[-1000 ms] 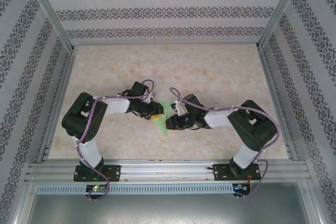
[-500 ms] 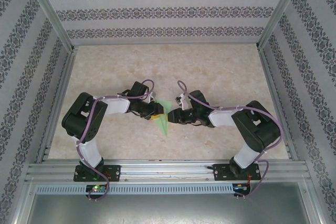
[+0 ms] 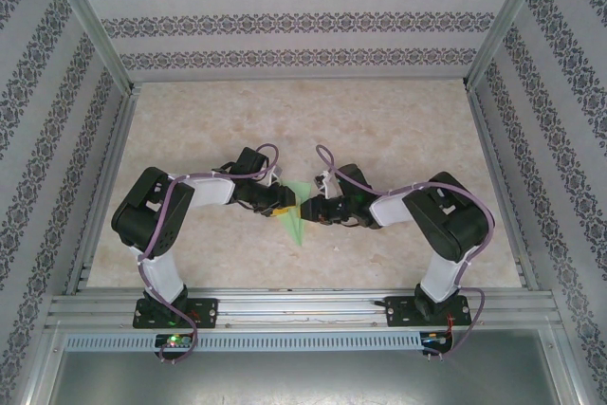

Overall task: Fold a paper plane with a square sheet of paper (fold left side to right side)
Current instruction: Fourth fold the wing at the center of the table.

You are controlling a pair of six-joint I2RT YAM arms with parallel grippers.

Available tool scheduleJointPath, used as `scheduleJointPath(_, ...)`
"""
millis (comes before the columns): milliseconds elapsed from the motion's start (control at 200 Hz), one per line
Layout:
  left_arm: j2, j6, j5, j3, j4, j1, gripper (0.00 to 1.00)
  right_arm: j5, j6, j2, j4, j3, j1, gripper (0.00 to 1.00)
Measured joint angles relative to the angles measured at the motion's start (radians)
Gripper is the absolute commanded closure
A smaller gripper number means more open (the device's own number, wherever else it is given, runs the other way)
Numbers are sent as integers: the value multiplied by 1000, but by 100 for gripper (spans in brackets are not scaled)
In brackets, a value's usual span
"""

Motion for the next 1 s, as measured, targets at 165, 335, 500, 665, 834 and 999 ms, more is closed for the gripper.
scheduleJointPath(165, 0, 0, -1, 0, 0, 0, 61, 0, 8, 9, 10, 3, 0, 89)
scheduleJointPath(335, 0, 0, -2, 0, 0, 0, 61, 0, 13, 11, 13, 3, 0, 96)
scheduleJointPath(500, 0, 0, -2, 0, 0, 0, 61, 0, 13, 11, 13, 3, 0, 98)
scheduleJointPath(665, 0, 0, -2, 0, 0, 0, 61, 1, 13, 11, 10, 3, 0, 99)
scheduleJointPath(834, 0, 0, -2, 0, 0, 0, 61, 5, 9, 11, 1, 3, 0, 99)
scheduleJointPath(999, 0, 0, -3, 0, 0, 0, 61, 17, 1, 11, -13, 3, 0, 99)
